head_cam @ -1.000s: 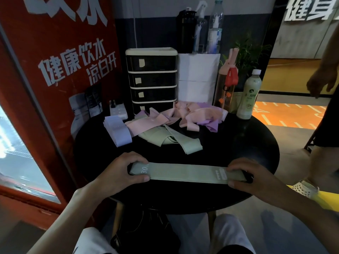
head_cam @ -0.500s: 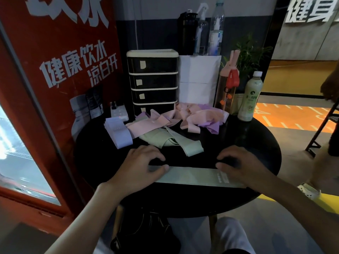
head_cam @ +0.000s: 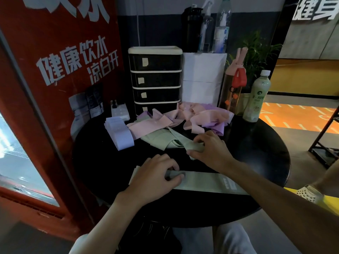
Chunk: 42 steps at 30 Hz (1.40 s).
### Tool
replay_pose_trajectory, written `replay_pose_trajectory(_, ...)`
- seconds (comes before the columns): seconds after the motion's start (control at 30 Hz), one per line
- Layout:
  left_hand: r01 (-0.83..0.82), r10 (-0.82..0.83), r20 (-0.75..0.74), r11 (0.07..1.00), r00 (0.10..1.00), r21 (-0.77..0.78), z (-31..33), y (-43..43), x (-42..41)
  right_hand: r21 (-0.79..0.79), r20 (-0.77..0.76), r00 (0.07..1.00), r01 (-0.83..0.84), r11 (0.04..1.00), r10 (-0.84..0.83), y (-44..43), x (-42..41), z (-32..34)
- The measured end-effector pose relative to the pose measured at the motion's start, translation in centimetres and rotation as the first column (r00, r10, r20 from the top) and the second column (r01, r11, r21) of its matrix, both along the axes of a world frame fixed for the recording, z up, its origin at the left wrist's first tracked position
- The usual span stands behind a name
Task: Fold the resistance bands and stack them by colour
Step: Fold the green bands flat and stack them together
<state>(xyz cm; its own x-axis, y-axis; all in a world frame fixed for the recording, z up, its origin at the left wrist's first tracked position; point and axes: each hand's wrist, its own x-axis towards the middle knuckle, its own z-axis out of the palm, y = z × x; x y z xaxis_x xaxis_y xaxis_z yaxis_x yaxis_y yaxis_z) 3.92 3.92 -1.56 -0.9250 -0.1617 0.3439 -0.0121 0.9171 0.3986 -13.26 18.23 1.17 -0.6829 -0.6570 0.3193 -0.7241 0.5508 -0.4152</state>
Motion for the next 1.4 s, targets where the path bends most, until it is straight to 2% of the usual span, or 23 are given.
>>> replay_pose_trajectory(0.3,0.005,-0.005,-0.015,1.000,1.000,-0.006,0.0,0.0,0.0,-0.168,0.062,0.998,-0.009,0.986,0.020,-0.1,-0.8,-0.1)
replay_pose_trajectory(0.53,0.000,-0.001,-0.015,1.000,1.000,-0.005,0.2,0.2,0.2,-0.113,0.144,0.989,0.000,0.994,0.017,0.8,-0.6,-0.1)
replay_pose_trajectory(0.87,0.006,-0.005,-0.028,1.000,1.000,0.019,0.2,0.3,0.3,-0.215,0.367,0.928,0.144,0.966,-0.057,0.7,-1.1,0.3)
replay_pose_trajectory(1.2,0.002,-0.001,-0.054,1.000,0.999,0.015,0.4,0.5,0.5,-0.162,0.419,0.907,0.121,0.979,-0.042,1.6,-1.5,1.0)
replay_pose_trajectory(1.3,-0.004,0.008,-0.102,0.999,0.995,0.041,0.5,0.5,0.7,-0.226,0.435,0.901,0.101,0.969,0.008,2.1,-1.1,1.9)
replay_pose_trajectory(1.4,-0.007,0.011,-0.151,1.000,0.988,0.030,1.1,0.7,0.9,-0.293,0.368,0.928,0.059,0.954,0.056,2.8,-0.4,3.4)
